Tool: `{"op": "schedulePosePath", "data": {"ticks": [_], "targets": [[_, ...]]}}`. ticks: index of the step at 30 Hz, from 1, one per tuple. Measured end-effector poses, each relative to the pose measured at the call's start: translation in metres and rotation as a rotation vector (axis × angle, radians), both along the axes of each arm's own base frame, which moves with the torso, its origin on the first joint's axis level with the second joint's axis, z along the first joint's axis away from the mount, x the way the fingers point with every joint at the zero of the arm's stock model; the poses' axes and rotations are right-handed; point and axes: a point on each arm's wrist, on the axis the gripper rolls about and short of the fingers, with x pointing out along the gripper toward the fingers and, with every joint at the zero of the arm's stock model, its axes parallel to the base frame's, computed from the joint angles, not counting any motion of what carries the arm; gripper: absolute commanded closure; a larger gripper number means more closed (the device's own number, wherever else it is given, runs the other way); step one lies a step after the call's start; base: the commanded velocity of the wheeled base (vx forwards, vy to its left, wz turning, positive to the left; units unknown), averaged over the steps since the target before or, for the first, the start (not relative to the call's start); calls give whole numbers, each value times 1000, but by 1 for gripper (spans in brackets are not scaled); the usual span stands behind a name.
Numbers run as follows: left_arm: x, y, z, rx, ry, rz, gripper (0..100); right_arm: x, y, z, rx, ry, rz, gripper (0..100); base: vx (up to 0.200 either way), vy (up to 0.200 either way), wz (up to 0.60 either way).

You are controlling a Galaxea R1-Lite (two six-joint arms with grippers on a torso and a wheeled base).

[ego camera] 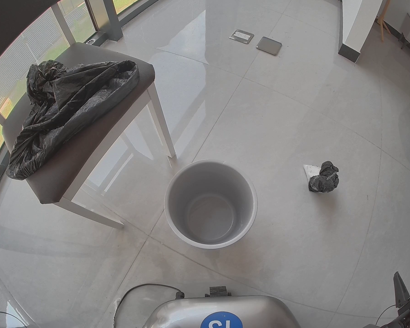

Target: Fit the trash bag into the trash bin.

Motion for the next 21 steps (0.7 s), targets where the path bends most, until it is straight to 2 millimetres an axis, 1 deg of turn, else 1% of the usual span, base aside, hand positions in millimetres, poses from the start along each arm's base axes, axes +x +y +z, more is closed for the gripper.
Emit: {"op": "schedulePosePath", "data": {"ticks": [6, 12, 21], "targets": [[16, 5, -10, -65, -43, 36, 0, 0, 0, 0, 0, 0, 0, 0, 0, 0, 0], [33, 10, -15, -93, -67, 64, 0, 0, 0, 0, 1, 1, -1, 0, 0, 0, 0], [40, 11, -24, -62, -1, 59, 0, 0, 0, 0, 2, 1, -6, 0, 0, 0, 0]]}}
